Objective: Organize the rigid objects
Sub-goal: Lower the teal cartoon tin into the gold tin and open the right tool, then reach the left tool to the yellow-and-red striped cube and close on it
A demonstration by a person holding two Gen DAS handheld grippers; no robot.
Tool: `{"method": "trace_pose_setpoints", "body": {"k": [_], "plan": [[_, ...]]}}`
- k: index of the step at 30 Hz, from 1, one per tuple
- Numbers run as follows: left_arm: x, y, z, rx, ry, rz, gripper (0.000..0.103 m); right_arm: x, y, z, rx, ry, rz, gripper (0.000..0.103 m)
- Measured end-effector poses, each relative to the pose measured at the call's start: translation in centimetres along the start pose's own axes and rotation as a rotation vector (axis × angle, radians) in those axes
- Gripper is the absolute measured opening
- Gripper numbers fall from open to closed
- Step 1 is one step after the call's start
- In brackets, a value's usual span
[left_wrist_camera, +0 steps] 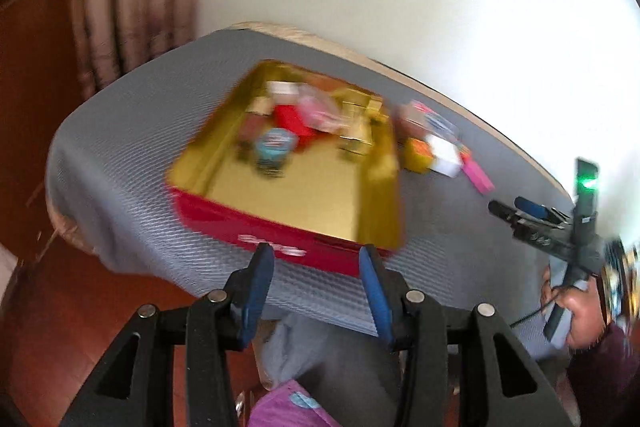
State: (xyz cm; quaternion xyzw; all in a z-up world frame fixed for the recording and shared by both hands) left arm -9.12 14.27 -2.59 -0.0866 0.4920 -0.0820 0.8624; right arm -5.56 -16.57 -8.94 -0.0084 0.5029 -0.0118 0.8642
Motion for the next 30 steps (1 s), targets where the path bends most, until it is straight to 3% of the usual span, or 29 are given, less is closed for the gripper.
{"method": "trace_pose_setpoints", "body": {"k": [4,8,12,16,20,30], "plan": [[-0.1,-4.2,0.4,0.110,0.007,-0.054,0.045,-0.2,-5.8,-4.3,0.008,0.028,-0.144,0.081],[1.6,-8.7,3.2,0.116,0.080,-0.200,0.045,-0.8,-8.2,-5.6,0.118,0.016,-0.070,0.079],[4.6,-12.8,6.1,0.189,0.127,-0.239,0.045,-1.0,-8.8,-5.7,0.167,0.008,-0.019,0.079],[9.5,-15.1,8.2,0.282,0.186,-0.188,0.045,-1.5,-9.3,-5.9,0.200,-0.018,0.037,0.079],[13.0,-15.1,9.4,0.269,0.224,-0.164,0.045,-1.9,-10.0,-6.4,0.236,-0.031,0.082,0.080],[17.1,-13.8,11.4,0.314,0.262,-0.050,0.045,-2.1,-10.1,-6.3,0.246,-0.035,0.133,0.080]]}}
Point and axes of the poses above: each gripper's, at about its wrist camera, not at the fingertips, and x roughly the way its jaws point, y to its left, z to its top, the point moved 8 cm from there along x, roughly the way its jaws point, and after that the axes turned 8 degrees about y, right-handed, at the moved point
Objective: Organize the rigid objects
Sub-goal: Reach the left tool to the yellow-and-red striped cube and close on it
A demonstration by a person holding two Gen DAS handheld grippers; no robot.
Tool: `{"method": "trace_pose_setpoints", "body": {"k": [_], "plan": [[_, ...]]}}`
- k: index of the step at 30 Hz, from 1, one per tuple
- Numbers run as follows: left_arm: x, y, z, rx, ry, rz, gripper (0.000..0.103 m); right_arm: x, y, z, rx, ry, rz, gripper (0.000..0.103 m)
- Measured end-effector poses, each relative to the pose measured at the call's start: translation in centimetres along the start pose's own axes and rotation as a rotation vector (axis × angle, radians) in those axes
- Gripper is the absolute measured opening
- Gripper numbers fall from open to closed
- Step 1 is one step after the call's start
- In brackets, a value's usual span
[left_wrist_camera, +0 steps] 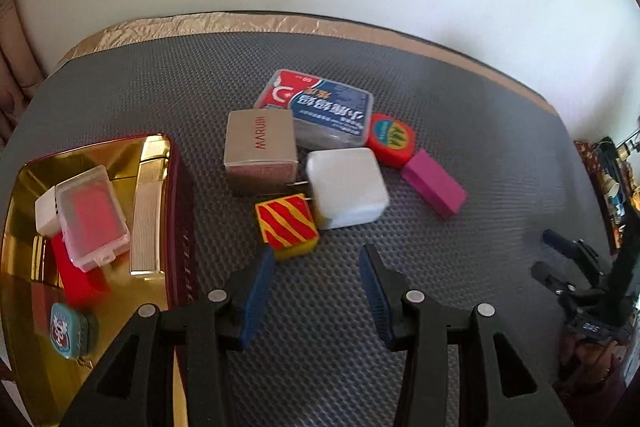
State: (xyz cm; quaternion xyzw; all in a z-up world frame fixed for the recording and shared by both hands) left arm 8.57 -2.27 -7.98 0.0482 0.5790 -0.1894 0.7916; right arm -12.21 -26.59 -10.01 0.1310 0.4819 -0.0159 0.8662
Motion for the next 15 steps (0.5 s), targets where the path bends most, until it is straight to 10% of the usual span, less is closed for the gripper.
{"method": "trace_pose_setpoints", "body": {"k": [15], "plan": [[1.7,1.2,1.7,0.004,-0.009,0.039,0.042,0.1,-0.1,0.1,-0.002,0.017,0.008,0.080]]}}
Point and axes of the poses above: each gripper's, at about its wrist camera, not at the fingertips, and x roughly the way its jaws point, y to its left, z to its top, the point moved 8 cm from there along x, roughly the way its jaws point, and after that the axes turned 8 degrees about y, right-handed, at the moved point
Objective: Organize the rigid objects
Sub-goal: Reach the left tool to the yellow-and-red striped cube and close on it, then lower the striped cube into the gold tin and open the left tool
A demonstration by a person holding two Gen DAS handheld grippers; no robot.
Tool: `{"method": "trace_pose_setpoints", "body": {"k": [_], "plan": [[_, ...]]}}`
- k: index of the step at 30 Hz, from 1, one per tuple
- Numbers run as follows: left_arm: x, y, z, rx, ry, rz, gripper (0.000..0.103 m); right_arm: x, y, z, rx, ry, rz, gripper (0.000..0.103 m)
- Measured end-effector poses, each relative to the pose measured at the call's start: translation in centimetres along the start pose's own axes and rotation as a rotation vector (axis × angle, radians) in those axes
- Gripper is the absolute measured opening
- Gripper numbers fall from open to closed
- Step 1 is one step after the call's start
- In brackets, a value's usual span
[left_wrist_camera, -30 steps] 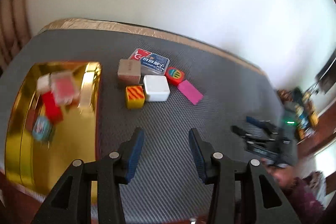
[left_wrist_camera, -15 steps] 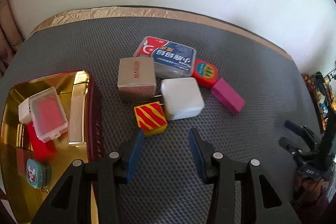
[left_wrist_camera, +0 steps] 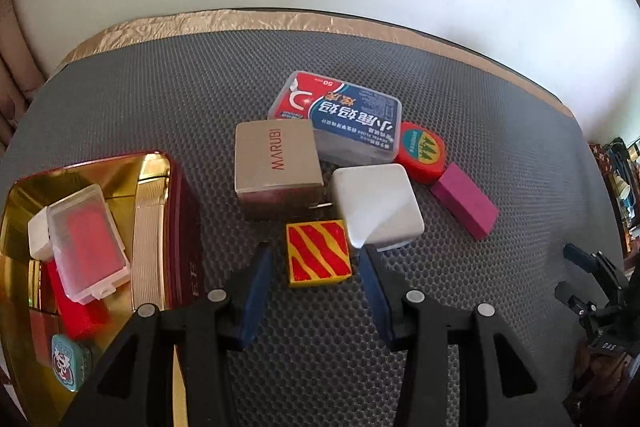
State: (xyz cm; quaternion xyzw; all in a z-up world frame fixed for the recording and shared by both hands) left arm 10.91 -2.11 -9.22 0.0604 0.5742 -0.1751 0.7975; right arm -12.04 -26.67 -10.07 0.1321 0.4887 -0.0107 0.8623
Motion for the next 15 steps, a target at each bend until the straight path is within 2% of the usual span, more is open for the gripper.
{"method": "trace_pose_setpoints", "body": {"k": [2,3,6,8,15], "plan": [[0.1,0.4,-0.1,-0.001,-0.003,0.063,0.030,0.0,-0.1,0.0,0.001,0.002,-0.001,0.080],[0.0,0.5,-0.1,-0.006,-0.005,0.067,0.030,0.0,-0.1,0.0,0.002,0.002,-0.001,0.080],[-0.9,0.2,-0.8,-0.044,-0.032,0.016,0.030,0.0,-0.1,-0.1,0.006,0.001,0.000,0.080],[-2.0,-0.4,-1.6,-0.045,-0.058,0.024,0.030,-0.1,-0.1,-0.1,0.010,0.000,0.003,0.080],[-7.6,-2.5,-6.9,-0.088,-0.141,-0.073,0.030,-0.1,-0.2,-0.2,0.012,0.001,0.000,0.080]]}}
Point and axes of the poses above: each gripper's, at about its wrist camera, not at the fingertips, and x roughly the way its jaws point, y to its left, z to its top, the point moved 8 cm from there along x, roughly the way its jaws point, and after that the axes turned 8 degrees about y, right-handed, at the moved point
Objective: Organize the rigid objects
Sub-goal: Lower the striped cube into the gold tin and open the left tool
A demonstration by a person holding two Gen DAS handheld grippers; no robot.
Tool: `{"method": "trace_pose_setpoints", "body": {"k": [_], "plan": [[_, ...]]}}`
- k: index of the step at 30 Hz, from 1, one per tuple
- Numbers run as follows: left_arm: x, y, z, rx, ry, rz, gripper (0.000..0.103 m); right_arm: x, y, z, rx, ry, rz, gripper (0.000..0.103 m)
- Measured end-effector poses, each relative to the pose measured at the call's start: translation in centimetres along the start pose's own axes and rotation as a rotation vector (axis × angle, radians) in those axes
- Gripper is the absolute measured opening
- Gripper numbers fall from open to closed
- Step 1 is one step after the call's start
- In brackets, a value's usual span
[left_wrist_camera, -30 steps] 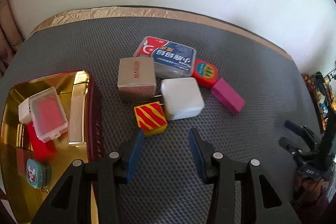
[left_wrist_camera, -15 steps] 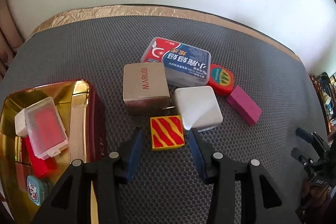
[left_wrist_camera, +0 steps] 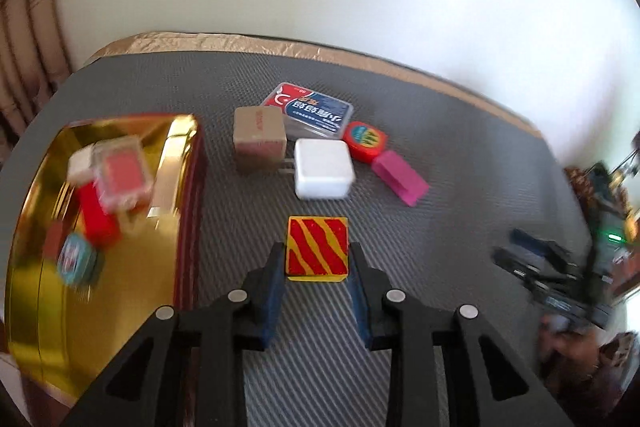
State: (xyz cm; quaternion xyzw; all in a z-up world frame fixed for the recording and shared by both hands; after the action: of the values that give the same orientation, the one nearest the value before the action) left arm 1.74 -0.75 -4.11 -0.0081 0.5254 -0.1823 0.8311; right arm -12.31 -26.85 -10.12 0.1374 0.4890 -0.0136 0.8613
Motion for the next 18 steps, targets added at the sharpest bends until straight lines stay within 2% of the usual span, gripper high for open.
{"method": "trace_pose_setpoints", "body": {"k": [2,5,9,11,13,18], "plan": [[-2.8,1.1,-1.7,-0.051,-0.040,-0.018,0.030,0.0,0.0,0.0,0.000,0.000,-0.003,0.080],[-6.2,3.8,-3.8,-0.132,-0.084,0.010,0.030,0.1,0.1,0.0,-0.004,0.002,-0.012,0.080],[-9.1,9.4,-5.9,-0.213,-0.101,0.113,0.030,0.1,0.0,-0.1,-0.007,0.003,-0.023,0.080],[-9.3,11.3,-6.8,-0.242,-0.082,0.136,0.030,0.2,0.1,-0.1,-0.010,0.005,-0.030,0.080],[-9.1,12.6,-7.1,-0.269,-0.070,0.127,0.030,0.2,0.1,-0.1,-0.016,0.006,-0.041,0.080],[-8.0,12.6,-5.6,-0.237,-0.088,0.127,0.031,0.6,1.1,0.1,-0.061,0.020,-0.068,0.078]]}}
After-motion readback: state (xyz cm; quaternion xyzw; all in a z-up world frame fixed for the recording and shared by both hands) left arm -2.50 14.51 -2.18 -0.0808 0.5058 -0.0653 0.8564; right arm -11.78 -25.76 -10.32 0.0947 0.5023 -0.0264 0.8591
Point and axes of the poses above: each gripper's, at about its wrist camera, not at the fingertips, and x roughly the way its jaws point, y to its left, z to its top, the point moved 8 cm from there along x, roughly the way its jaws point, and after that the axes turned 8 degrees about y, right-handed, at the moved point
